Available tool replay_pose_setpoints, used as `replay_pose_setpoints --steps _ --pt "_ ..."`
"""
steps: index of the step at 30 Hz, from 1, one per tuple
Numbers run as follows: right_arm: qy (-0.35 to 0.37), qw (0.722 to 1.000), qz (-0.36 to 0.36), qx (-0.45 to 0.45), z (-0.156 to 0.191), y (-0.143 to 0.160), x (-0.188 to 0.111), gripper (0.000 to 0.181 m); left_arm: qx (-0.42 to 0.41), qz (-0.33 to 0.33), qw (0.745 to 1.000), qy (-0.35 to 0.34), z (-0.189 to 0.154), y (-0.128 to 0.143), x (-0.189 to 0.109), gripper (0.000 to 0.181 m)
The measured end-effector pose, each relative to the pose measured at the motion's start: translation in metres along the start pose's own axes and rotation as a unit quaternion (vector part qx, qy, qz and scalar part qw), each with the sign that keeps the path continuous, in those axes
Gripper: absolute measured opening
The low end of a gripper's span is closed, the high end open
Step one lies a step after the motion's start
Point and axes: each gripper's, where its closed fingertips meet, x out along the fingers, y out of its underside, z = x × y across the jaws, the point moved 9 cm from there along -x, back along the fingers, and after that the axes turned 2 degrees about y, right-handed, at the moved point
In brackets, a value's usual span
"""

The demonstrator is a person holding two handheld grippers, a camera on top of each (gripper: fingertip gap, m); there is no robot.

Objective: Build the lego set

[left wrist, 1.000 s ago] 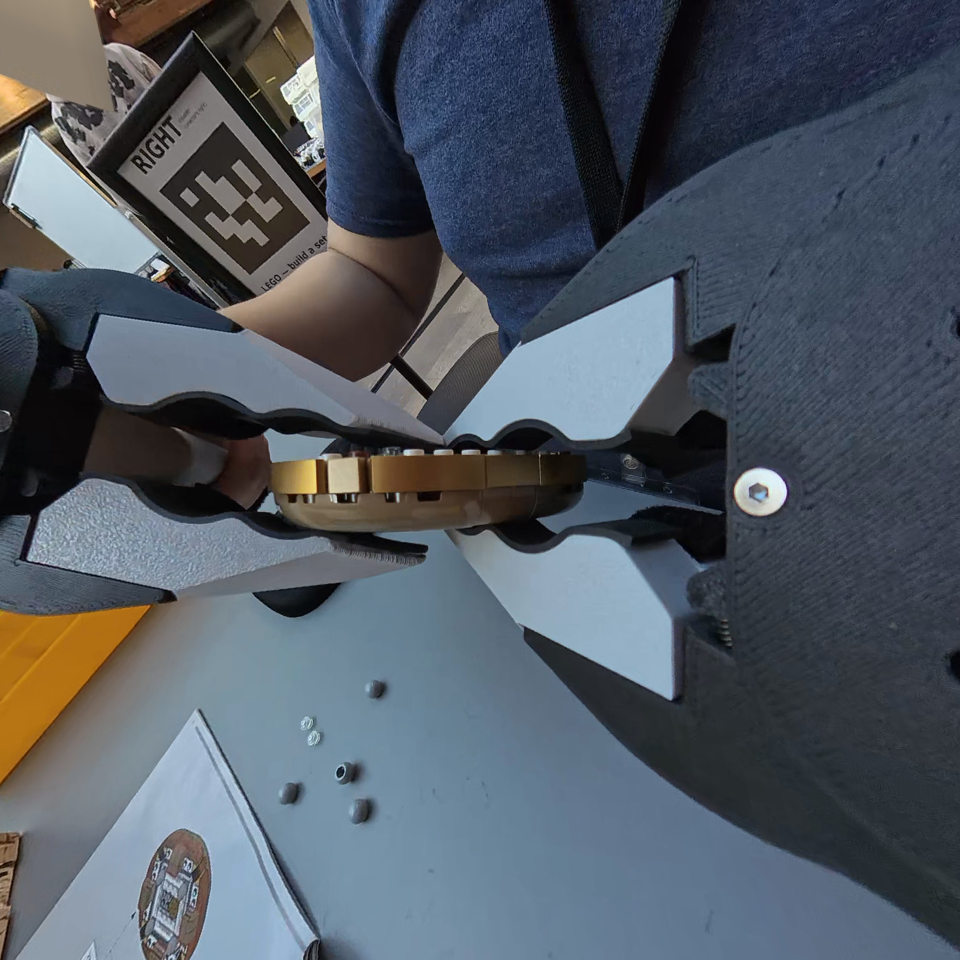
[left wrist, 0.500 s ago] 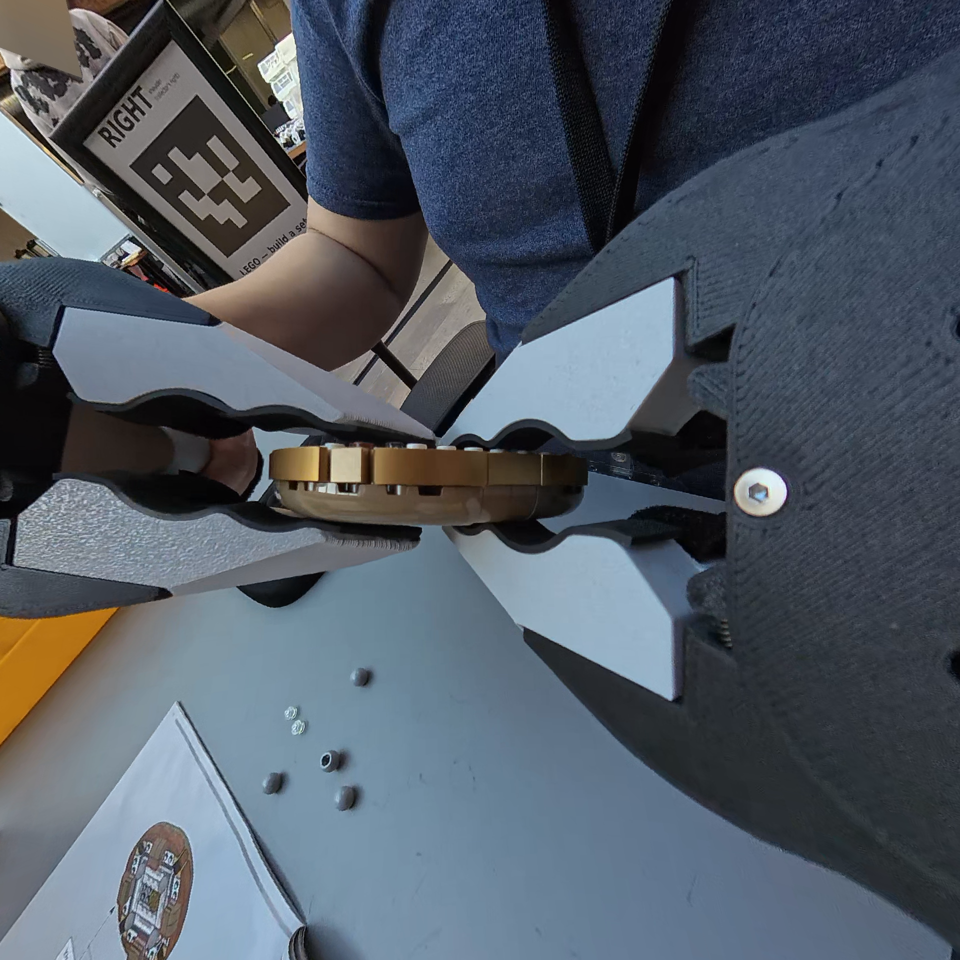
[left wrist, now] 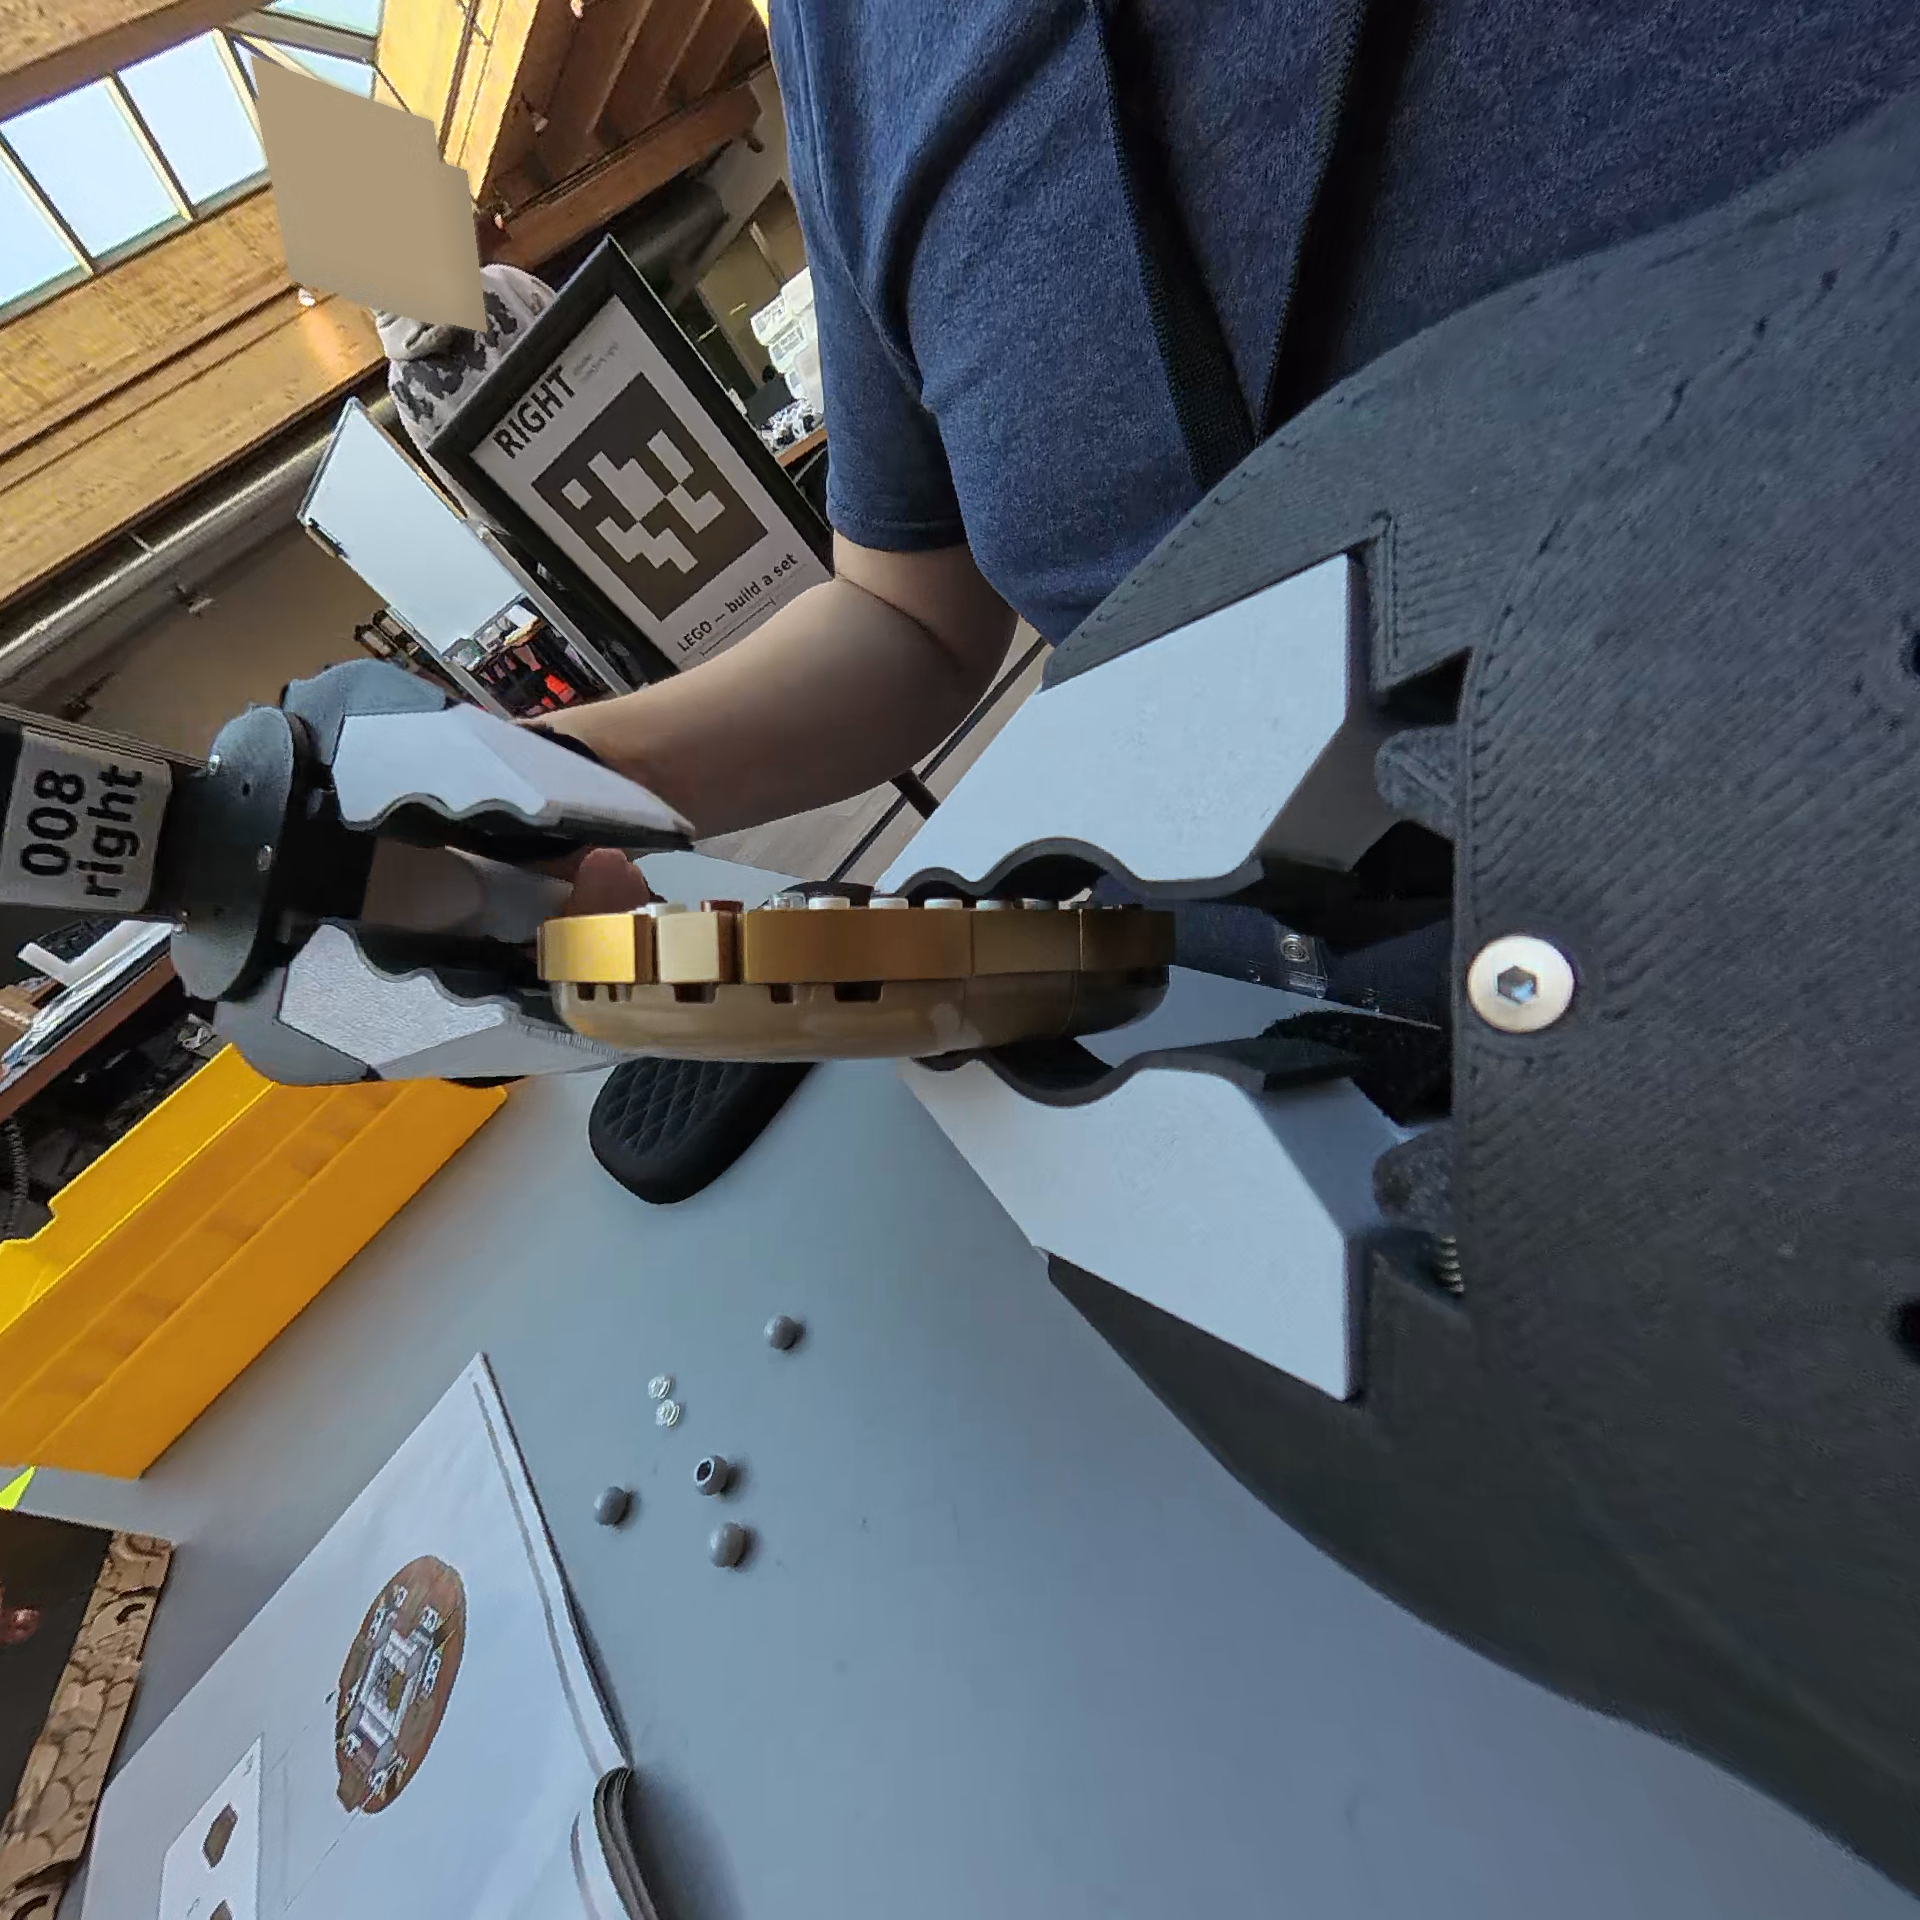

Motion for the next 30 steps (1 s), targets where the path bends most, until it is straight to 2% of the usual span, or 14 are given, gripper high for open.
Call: replay_pose_setpoints --steps 9,30 --pt "0.006 1.000 0.009 0.021 -0.0018 0.0085 0.0043 0.026 0.011 0.008 1.000 -0.006 -0.0023 -0.0008 0.0056 0.019" --pt "-0.005 0.999 0.020 0.029 -0.0041 0.0095 0.0059 0.023 0.008 0.015 1.000 -0.010 -0.0037 -0.0005 0.0066 0.019"
